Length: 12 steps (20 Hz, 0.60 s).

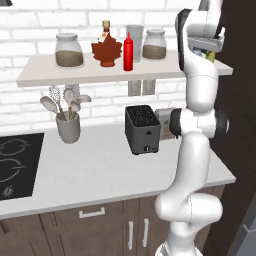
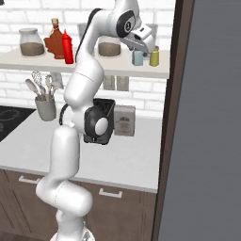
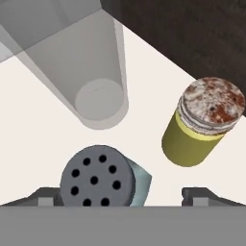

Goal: Put the shaker and condiment bottle from the counter next to their counterparts in the cabinet.

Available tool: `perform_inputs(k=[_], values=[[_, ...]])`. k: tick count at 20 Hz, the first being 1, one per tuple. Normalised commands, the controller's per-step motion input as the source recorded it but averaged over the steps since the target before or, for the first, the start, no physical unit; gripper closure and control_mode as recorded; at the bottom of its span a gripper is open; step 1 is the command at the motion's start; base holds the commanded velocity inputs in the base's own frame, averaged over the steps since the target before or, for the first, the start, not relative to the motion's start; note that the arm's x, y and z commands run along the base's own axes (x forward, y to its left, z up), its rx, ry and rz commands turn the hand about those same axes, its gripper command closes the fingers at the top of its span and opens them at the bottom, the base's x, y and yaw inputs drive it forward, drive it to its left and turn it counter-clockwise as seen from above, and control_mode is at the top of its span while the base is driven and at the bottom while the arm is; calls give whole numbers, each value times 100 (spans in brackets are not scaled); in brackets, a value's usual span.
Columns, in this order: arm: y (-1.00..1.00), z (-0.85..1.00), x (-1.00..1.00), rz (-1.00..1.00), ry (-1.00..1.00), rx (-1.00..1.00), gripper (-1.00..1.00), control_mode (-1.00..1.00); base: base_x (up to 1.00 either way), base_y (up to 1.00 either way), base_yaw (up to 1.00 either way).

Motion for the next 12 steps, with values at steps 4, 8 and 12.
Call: perform_inputs(k=[4, 8, 12], values=[[0, -4, -52, 0, 2, 0, -100, -100, 0, 0, 0], [0, -9, -98, 0, 0, 0, -100, -100, 0, 0, 0], [0, -16, -100, 1, 0, 0, -100, -100, 0, 0, 0]])
